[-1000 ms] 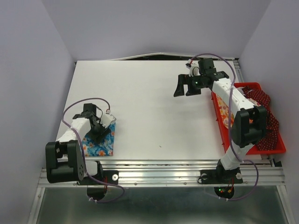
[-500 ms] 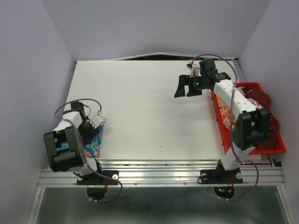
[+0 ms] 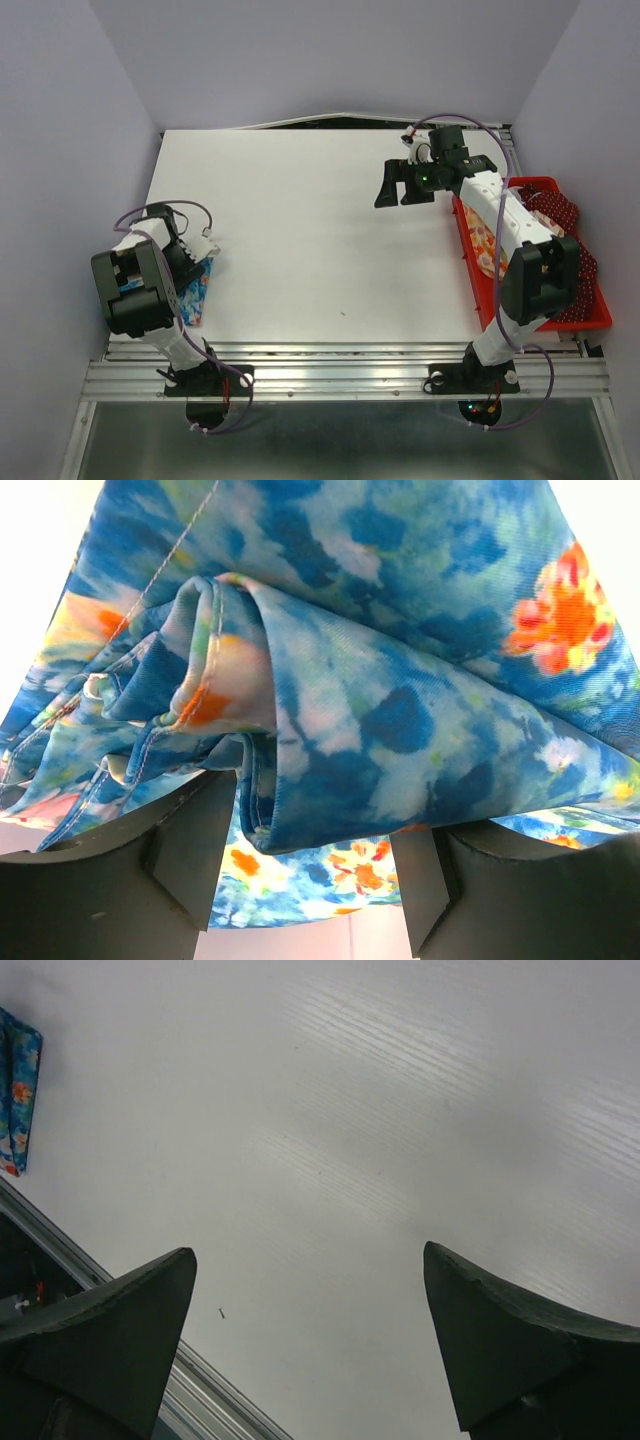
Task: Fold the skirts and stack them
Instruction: Neatly place the folded skirt to the corner
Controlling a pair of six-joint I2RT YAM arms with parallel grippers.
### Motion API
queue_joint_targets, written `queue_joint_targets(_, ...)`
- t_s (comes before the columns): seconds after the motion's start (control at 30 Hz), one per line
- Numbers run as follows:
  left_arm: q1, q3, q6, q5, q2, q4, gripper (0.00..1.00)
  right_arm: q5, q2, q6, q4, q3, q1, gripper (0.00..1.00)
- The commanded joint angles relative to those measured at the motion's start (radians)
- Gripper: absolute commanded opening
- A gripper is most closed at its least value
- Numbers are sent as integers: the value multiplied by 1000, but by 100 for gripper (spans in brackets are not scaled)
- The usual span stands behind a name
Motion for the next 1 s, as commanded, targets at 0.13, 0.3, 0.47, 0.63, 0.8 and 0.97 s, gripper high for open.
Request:
queue_joint_targets(0.13,-27,117,-27,124,122,101,71,26,-45,-15,-1,-12,0,100)
queue_joint_targets(0.3,-62,168,-39,136,165,99,71,30,-37,-20,1,-13,0,100)
queue_joint_targets(0.47,-81,217,-59,139,178,88,72,34,-39,-28,-10,-1,0,100)
queue_joint_targets(0.63,-82,353,-88,147,98,11,76,38,-53,-37,-16,20,0,100)
queue_joint_targets(0.8,-104,620,-111,201,15,-163,79,55,-69,-48,-15,71,0,100)
queue_joint_targets(0.97,-173,851,-168,219,-52,-266,81,104,-105,-78,-18,109,0,100)
